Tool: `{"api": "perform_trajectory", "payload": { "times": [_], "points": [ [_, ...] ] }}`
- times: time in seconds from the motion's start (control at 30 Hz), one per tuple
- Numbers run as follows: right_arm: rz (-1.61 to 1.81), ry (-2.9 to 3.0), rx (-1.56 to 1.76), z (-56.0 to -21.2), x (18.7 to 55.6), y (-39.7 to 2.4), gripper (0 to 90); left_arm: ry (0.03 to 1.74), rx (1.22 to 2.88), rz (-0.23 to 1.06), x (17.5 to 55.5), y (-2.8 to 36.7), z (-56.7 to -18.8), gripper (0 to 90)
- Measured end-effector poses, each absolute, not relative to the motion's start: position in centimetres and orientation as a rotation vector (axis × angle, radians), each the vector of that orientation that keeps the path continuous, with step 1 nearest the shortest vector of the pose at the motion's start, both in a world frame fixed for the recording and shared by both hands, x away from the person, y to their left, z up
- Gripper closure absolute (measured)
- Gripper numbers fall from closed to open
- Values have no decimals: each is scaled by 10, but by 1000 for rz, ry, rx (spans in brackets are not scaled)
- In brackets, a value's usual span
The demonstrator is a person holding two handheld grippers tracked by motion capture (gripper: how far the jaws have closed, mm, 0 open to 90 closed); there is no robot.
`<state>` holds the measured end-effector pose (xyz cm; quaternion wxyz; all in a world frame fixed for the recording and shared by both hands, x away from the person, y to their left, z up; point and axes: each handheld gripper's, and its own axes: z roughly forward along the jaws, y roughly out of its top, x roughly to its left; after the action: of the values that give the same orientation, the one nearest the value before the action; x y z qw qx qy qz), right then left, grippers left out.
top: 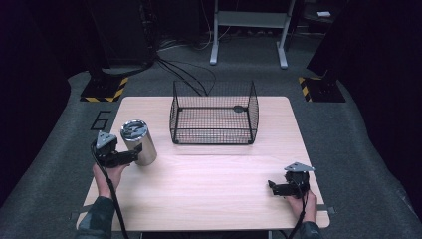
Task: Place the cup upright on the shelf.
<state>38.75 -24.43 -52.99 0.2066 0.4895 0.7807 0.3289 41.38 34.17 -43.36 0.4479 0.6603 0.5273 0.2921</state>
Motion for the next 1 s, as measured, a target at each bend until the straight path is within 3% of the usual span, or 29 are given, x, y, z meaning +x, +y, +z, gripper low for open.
{"api": "perform_trajectory", "payload": {
  "times": [1.0],
  "points": [
    [916, 2175, 1363, -530, 388, -244, 0, 1323, 1595, 789, 440, 323, -437, 13]
  ]
}}
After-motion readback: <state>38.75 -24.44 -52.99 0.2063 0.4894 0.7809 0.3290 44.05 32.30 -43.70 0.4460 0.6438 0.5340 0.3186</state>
